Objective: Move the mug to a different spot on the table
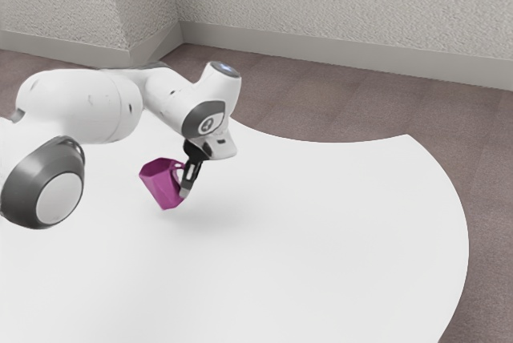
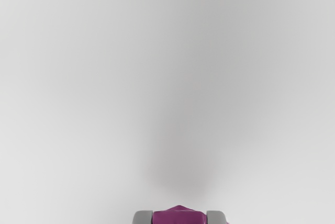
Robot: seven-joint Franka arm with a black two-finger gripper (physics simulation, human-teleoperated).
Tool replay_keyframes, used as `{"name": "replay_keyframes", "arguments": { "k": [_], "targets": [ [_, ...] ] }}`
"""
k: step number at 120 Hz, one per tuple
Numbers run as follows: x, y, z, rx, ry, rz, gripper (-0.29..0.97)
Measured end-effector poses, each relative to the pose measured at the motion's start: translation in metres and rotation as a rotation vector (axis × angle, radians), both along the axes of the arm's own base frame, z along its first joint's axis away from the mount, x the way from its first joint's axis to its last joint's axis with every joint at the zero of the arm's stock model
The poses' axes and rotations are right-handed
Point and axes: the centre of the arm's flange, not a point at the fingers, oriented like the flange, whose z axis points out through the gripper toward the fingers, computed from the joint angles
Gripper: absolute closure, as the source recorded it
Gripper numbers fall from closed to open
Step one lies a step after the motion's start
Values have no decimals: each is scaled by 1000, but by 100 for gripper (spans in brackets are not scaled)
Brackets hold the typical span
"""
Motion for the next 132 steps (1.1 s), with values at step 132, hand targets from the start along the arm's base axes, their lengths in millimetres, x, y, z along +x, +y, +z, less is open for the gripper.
{"name": "replay_keyframes", "arguments": {
  "k": [132],
  "targets": [
    [40, -113, -24, 180, -44, -47, 75]
  ]
}}
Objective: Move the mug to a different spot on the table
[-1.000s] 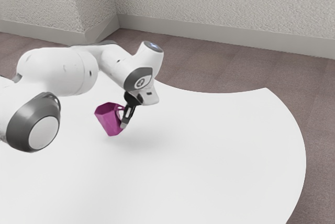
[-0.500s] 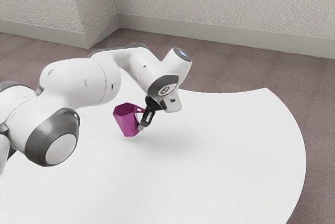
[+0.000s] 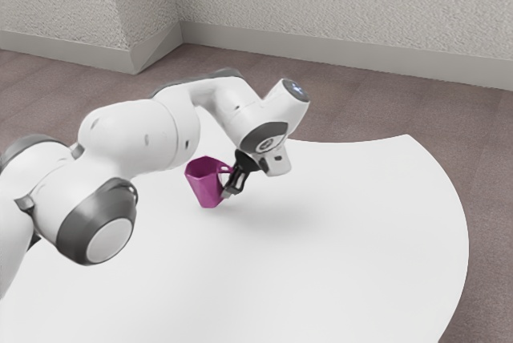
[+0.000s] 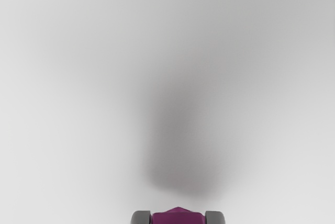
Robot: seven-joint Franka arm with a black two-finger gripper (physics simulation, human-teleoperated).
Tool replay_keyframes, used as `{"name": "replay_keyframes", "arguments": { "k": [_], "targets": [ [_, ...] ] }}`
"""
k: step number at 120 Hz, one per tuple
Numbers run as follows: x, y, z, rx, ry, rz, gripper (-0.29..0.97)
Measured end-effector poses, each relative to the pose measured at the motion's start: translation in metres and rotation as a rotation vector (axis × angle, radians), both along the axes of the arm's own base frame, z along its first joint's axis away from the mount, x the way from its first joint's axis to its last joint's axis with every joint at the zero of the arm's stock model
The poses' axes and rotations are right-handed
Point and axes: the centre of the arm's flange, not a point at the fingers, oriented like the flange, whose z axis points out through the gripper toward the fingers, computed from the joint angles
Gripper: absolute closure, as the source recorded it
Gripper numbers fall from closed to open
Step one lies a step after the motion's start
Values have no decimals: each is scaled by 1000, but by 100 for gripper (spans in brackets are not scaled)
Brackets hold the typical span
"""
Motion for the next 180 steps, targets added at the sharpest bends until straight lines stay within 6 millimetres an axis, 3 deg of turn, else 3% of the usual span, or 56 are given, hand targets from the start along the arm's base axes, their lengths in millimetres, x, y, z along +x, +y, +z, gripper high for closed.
{"name": "replay_keyframes", "arguments": {
  "k": [29, 76, 110, 139, 148, 156, 166, 180],
  "targets": [
    [-1, 1, -18, 11, 11, 10, 75],
    [0, -2, -27, 14, 6, 14, 73],
    [-1, -2, -31, 5, 11, 20, 26],
    [-3, -17, -19, -38, -12, 15, 8],
    [-4, -28, -5, -82, -30, 23, 6],
    [-4, -34, 26, -141, -70, 49, 4],
    [-7, -26, 101, -235, -167, 112, 3],
    [-20, 12, 199, -341, -289, 243, 2]
  ]
}}
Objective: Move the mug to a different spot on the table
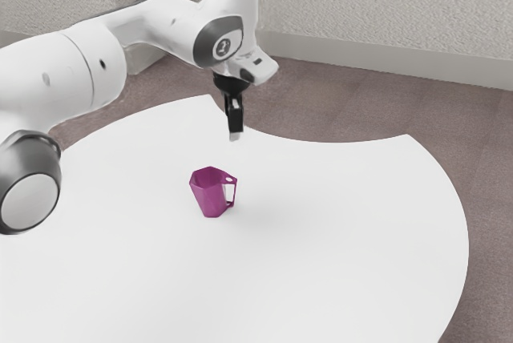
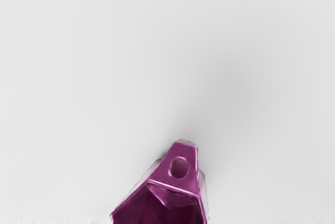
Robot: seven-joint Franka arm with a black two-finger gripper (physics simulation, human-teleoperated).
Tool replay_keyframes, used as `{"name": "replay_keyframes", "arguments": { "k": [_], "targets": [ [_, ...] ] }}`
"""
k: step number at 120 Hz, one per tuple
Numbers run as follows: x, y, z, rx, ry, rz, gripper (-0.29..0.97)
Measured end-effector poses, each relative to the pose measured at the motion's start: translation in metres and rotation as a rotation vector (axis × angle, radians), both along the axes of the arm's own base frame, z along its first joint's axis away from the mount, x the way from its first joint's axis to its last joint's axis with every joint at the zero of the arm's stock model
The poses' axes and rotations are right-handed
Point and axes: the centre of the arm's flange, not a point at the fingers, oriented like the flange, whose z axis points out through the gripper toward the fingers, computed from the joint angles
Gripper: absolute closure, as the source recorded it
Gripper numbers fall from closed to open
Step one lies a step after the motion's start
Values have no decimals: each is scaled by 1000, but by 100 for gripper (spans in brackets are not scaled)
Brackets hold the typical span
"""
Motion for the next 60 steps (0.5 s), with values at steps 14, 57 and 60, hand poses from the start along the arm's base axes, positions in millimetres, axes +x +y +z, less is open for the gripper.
{"name": "replay_keyframes", "arguments": {
  "k": [14, 57, 60],
  "targets": [
    [-22, 44, 64, -111, -56, 189, 1],
    [-68, 145, 92, -260, -8, 620, 0],
    [-69, 145, 92, -260, -7, 632, 0]
  ]
}}
